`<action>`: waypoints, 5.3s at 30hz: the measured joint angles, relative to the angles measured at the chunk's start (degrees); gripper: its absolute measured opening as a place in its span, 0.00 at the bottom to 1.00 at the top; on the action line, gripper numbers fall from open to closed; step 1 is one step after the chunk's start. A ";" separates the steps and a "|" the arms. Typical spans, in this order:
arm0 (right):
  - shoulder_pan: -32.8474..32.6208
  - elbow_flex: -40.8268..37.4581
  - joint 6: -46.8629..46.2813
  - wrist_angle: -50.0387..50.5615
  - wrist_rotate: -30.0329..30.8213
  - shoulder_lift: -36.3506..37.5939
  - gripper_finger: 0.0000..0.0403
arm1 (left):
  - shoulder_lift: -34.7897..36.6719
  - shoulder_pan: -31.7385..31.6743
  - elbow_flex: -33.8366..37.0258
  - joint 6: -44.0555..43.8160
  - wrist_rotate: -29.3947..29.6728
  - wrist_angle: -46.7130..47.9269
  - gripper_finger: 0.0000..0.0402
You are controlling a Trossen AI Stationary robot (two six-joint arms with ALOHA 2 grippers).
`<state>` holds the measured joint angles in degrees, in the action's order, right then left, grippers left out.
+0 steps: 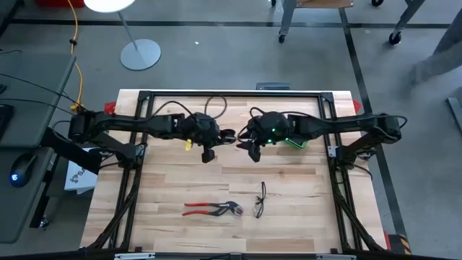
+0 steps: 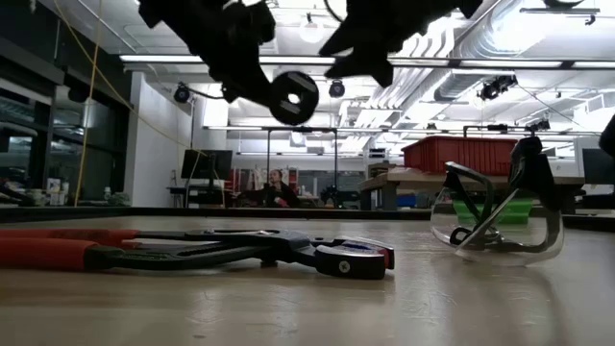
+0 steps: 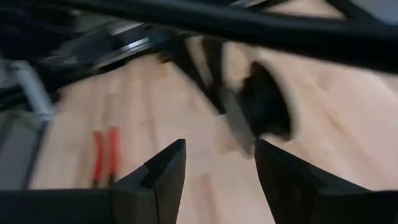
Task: Coil cords
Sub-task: Coil the black wire onto the black spool, then return to Home Position
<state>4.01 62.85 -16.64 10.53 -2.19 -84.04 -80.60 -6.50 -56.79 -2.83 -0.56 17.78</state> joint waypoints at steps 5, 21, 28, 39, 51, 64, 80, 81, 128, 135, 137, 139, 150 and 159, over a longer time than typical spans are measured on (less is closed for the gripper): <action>0.06 1.50 3.21 0.18 3.61 -0.60 0.46 | -2.17 1.47 -0.42 1.99 0.03 0.60 0.00; -0.78 1.61 10.41 3.50 0.06 -1.21 0.39 | -2.56 3.98 -0.57 3.02 3.07 -5.63 0.00; -2.12 1.59 11.34 3.06 0.50 -1.36 0.35 | -2.56 4.07 -0.55 2.62 4.37 -6.83 0.00; -2.07 1.59 12.19 2.07 2.83 -2.21 0.15 | -2.62 4.07 -0.36 -0.58 5.42 -7.89 0.00; -2.13 1.63 6.07 4.47 0.47 -2.08 0.00 | -2.07 3.89 -0.88 -8.17 1.77 -2.03 0.05; 1.42 1.52 9.02 24.38 0.13 0.01 0.00 | 5.10 9.45 6.03 -18.30 -0.10 13.88 0.22; 7.58 -14.40 -20.27 -21.69 -25.26 -9.52 0.00 | 23.54 16.19 25.13 -33.67 13.18 3.65 0.23; 7.63 -14.57 -22.95 -24.57 -26.83 -11.82 0.00 | 23.45 16.04 25.13 -32.17 13.18 2.41 0.23; 16.05 -11.41 -9.19 -6.25 -18.80 -9.18 0.45 | 23.06 8.67 26.30 -27.31 13.89 -5.38 0.22; 19.04 -11.41 -6.57 -4.34 -4.75 2.97 0.26 | 17.08 -7.14 42.23 -25.62 3.70 -49.41 0.09; 19.81 -11.41 -5.43 -3.60 -3.38 5.53 0.11 | 14.58 -10.01 45.46 -27.11 1.01 -57.92 0.03; 20.68 -11.41 -4.90 -1.59 -1.80 7.62 0.03 | 13.33 -10.82 47.67 -27.41 -0.13 -64.40 0.01; 22.09 -11.46 -2.10 6.15 2.20 19.73 0.00 | 20.29 -4.83 56.21 -20.39 6.46 -63.15 0.00; 4.58 -19.55 -14.18 7.22 15.38 35.74 0.00 | 21.64 -1.53 56.21 -17.55 6.19 -56.24 0.00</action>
<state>8.59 43.30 -30.81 17.75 13.19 -48.31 -58.96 -8.03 -0.58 -20.38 5.63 -38.46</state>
